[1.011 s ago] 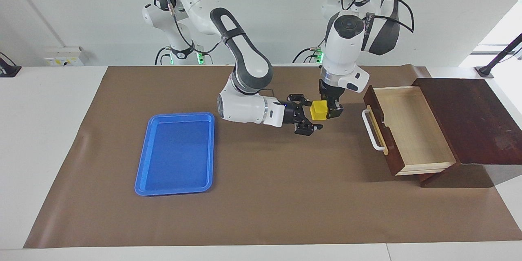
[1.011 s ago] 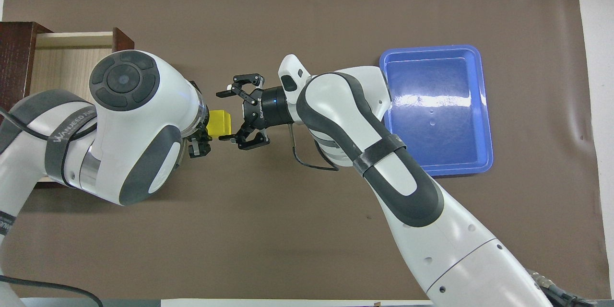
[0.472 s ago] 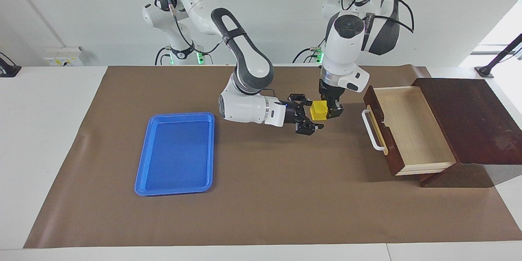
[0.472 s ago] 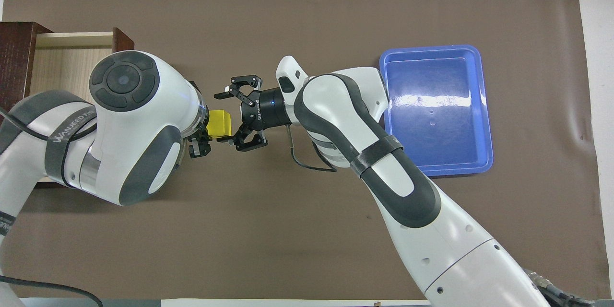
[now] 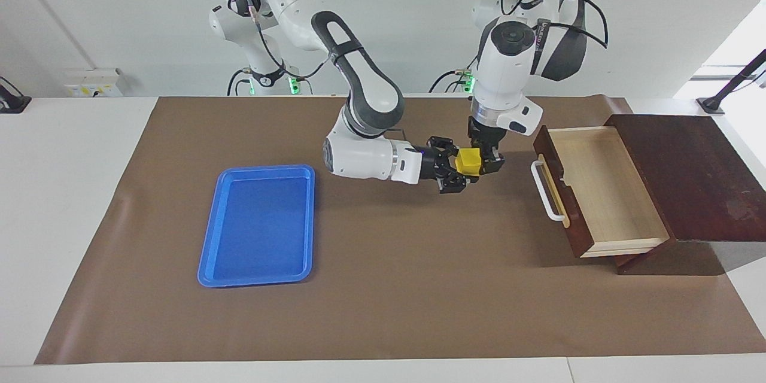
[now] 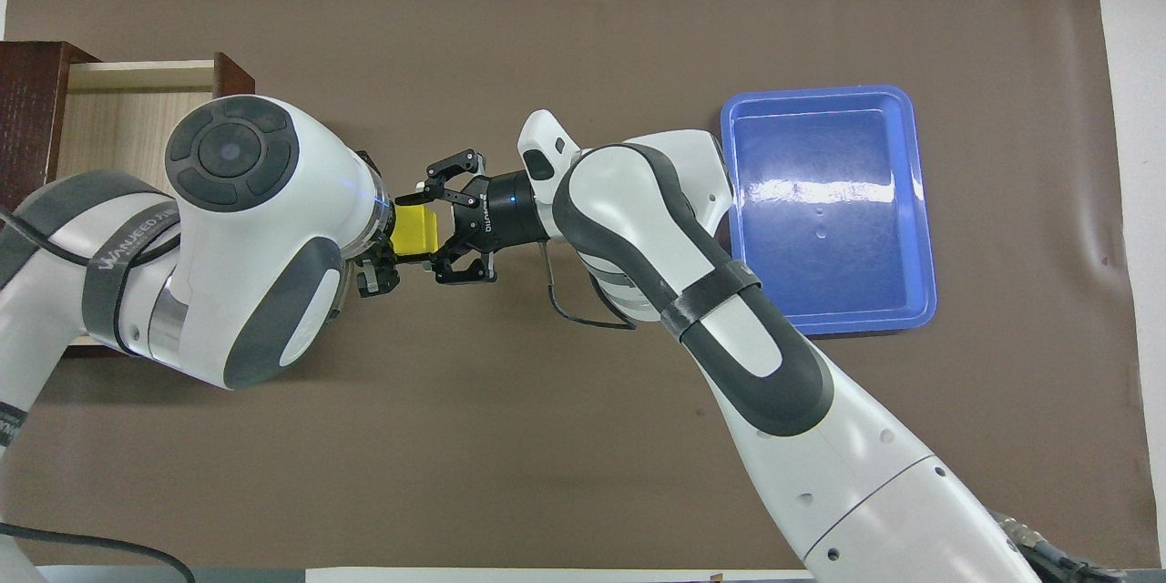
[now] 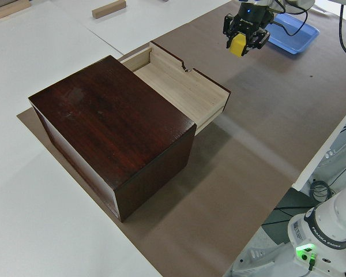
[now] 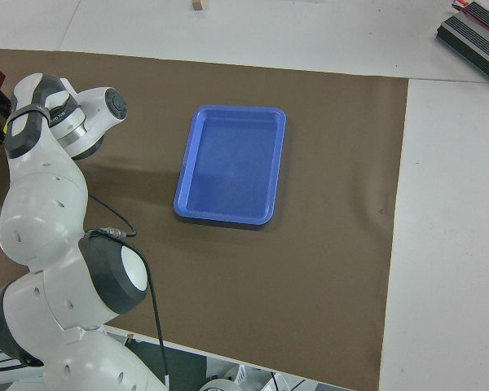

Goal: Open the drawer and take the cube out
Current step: 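Close the right gripper on the yellow cube held by the left gripper, then carry the cube to the tray with the right gripper while the left gripper withdraws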

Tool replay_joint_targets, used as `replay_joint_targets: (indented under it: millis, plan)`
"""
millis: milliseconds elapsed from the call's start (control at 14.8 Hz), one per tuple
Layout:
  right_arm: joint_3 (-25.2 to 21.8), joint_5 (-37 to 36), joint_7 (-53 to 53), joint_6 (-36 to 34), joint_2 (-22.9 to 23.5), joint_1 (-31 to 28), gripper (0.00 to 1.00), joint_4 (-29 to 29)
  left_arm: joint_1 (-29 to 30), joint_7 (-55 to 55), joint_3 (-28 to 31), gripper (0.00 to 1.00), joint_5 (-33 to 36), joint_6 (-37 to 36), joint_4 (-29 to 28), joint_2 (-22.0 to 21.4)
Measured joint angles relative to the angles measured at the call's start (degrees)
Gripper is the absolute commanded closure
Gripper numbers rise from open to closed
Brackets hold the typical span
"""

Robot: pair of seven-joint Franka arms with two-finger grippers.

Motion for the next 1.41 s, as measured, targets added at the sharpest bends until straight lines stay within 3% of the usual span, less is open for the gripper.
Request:
replay_joint_targets:
  millis: [404,472,539,606,674,1078,1415]
  plan:
    - [-0.01,-0.25,-0.08,0.08,-0.01,-0.05,1.0,0.12,0.0,-0.04,0.14,1.0,-0.24,0.26,0.0,0.0]
    - [-0.02,-0.27,-0.08,0.08,-0.01,-0.05,1.0,0.14,0.0,-0.04,0.14,0.91,-0.24,0.29,0.0,0.0]
    - [-0.03,-0.28,-0.09,0.08,-0.01,-0.06,1.0,0.15,0.0,-0.04,0.13,0.59,-0.24,0.33,0.0,0.0]
    - [-0.04,-0.28,-0.1,0.08,-0.01,-0.07,1.0,0.17,0.0,-0.03,0.13,0.18,-0.24,0.37,0.01,0.0]
    - [-0.05,-0.28,-0.1,0.08,-0.01,-0.07,1.0,0.2,0.0,-0.03,0.14,0.0,-0.24,0.4,0.04,0.0]
    - [-0.45,-0.25,0.9,0.13,-0.01,-1.27,1.0,0.66,1.03,3.02,0.49,0.0,-0.24,0.32,0.02,-0.25]
    - [-0.63,-2.7,2.14,-2.19,-0.01,-3.35,1.0,1.3,8.19,13.56,0.95,0.0,-0.24,1.5,-1.21,-0.41]
